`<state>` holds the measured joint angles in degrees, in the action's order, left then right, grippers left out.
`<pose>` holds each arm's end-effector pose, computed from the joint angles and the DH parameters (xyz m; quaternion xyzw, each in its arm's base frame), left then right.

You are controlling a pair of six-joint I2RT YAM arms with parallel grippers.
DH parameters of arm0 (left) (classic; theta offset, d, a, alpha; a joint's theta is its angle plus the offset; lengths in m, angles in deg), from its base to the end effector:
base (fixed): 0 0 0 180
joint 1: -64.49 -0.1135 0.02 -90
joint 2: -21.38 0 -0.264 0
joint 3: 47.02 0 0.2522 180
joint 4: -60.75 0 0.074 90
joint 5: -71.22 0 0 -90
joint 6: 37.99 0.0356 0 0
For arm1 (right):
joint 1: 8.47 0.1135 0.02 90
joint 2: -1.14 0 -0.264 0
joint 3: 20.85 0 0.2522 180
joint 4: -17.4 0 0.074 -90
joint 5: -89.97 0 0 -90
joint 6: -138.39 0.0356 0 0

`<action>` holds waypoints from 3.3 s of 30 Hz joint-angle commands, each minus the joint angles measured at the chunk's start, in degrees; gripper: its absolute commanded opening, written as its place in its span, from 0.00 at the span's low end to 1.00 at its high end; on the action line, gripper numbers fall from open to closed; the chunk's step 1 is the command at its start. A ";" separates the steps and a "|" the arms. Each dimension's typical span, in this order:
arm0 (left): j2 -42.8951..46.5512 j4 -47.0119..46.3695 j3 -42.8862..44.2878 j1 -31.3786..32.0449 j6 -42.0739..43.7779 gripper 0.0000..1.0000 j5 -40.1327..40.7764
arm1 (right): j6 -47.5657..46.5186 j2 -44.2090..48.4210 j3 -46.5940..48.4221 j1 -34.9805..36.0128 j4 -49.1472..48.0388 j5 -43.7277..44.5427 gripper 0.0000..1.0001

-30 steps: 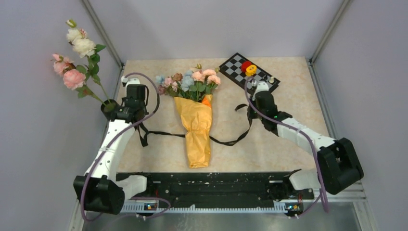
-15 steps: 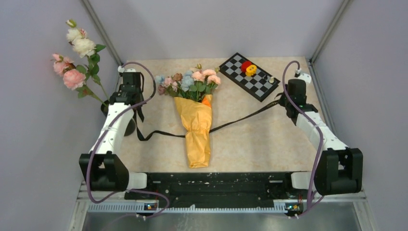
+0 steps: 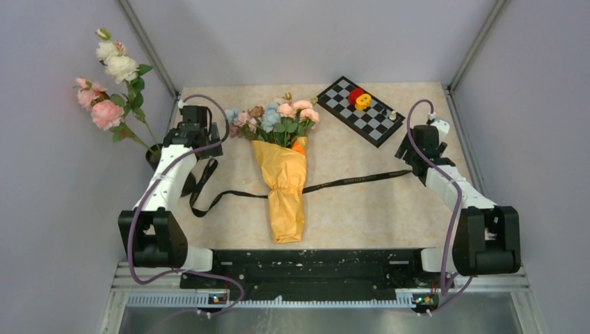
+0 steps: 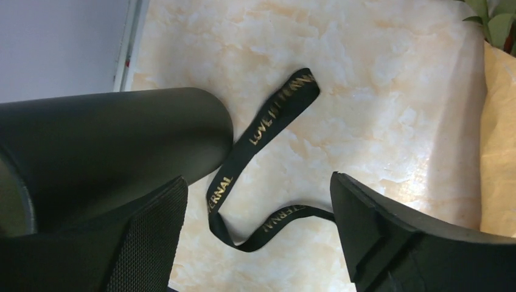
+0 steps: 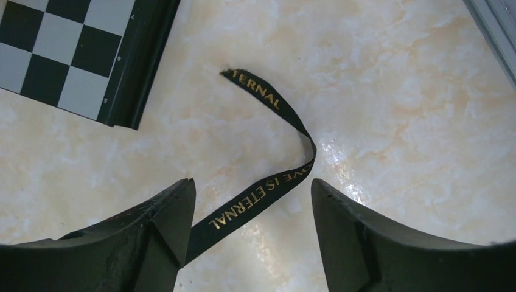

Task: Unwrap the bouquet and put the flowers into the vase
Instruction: Place the ribbon at the center of the board, then unfold the wrapping paper at the center of the board.

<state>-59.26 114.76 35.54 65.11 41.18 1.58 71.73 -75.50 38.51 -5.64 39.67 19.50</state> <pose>0.2952 0.0092 0.2977 -0.1400 0.9221 0.1344 0.3348 0.2830 0.0021 0.2270 0.2298 0.8644 -0.0544 0.4438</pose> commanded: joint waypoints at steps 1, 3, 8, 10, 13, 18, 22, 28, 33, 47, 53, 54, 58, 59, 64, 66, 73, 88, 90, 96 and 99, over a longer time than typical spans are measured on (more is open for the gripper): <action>1.02 -0.34 -0.12 -0.22 -0.13 0.97 -2.00 | 0.28 1.09 -1.89 -0.45 -3.40 0.57 0.75; 1.55 -0.43 -0.23 -0.23 -0.16 0.99 -3.30 | 0.26 2.04 -3.04 -0.45 -4.47 -0.45 0.78; 2.60 -0.74 -0.47 -0.24 0.19 0.99 -10.28 | -0.26 5.25 -5.27 -0.43 -7.12 -5.67 0.80; 3.33 -1.27 -0.62 -0.24 -0.16 0.99 -14.05 | -0.89 6.67 -6.19 -0.39 -9.31 -9.42 0.80; 4.63 -2.79 -1.50 -0.11 -0.68 0.99 -19.70 | -1.26 7.70 -6.53 -0.46 -10.55 -16.35 0.80; 6.13 -4.18 -2.06 0.25 -1.27 0.99 -25.93 | -0.37 7.74 -7.20 0.28 -11.26 -28.70 0.80; 7.62 -5.79 -3.05 0.49 -2.01 0.99 -30.64 | 1.48 9.27 -10.52 5.56 -14.40 -34.63 0.80; 10.69 -11.76 -10.39 1.61 -8.99 0.99 -42.61 | 10.21 10.26 -16.25 16.87 -23.67 -38.19 0.79; 12.78 -22.38 -20.20 7.69 -20.02 0.99 -46.80 | 17.45 8.18 -19.69 24.60 -33.41 -38.83 0.79; 7.43 -29.17 -28.54 16.32 -27.90 0.99 -41.47 | 27.88 -8.08 -20.31 36.05 -50.22 -40.10 0.71; 4.37 -30.35 -28.58 16.59 -27.58 0.99 -41.89 | 29.93 -14.32 -19.03 39.55 -54.08 -39.07 0.69; 3.99 -30.74 -28.63 16.60 -27.58 0.99 -42.16 | 30.12 -15.26 -18.76 39.93 -54.70 -39.04 0.69; 2.53 -32.09 -29.18 16.69 -27.83 0.98 -43.12 | 30.52 -18.94 -17.57 40.95 -56.37 -38.86 0.67; 2.40 -32.48 -29.31 16.74 -27.98 0.97 -43.41 | 30.66 -19.70 -17.30 41.02 -56.90 -38.86 0.67; 1.91 -34.15 -30.07 16.84 -29.03 0.83 -44.15 | 31.34 -22.88 -16.44 41.20 -59.08 -39.28 0.64; 1.49 -34.40 -30.11 16.91 -29.13 0.78 -44.38 | 31.63 -23.78 -16.17 41.29 -59.76 -39.38 0.63; 0.41 -35.11 -30.47 17.39 -29.41 0.69 -44.97 | 32.20 -25.95 -15.25 41.38 -61.40 -39.52 0.58; -0.87 -35.09 -30.95 17.48 -28.66 0.46 -43.53 | 31.44 -25.16 -14.34 41.47 -61.86 -40.11 0.28; -0.75 -34.79 -30.87 17.48 -28.53 0.40 -43.07 | 31.29 -24.87 -14.21 41.47 -61.59 -40.10 0.23; -0.14 -33.69 -30.37 17.48 -28.11 0.26 -41.84 | 27.58 -20.60 -13.91 41.63 -55.41 -36.83 0.16; 0.00 -33.20 -29.93 17.48 -27.85 0.21 -41.56 | 24.51 -17.91 -13.03 42.18 -50.29 -34.48 0.15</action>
<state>-59.76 81.71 4.92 82.45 12.03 -41.37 101.38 -98.65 22.78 35.17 -15.19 -18.79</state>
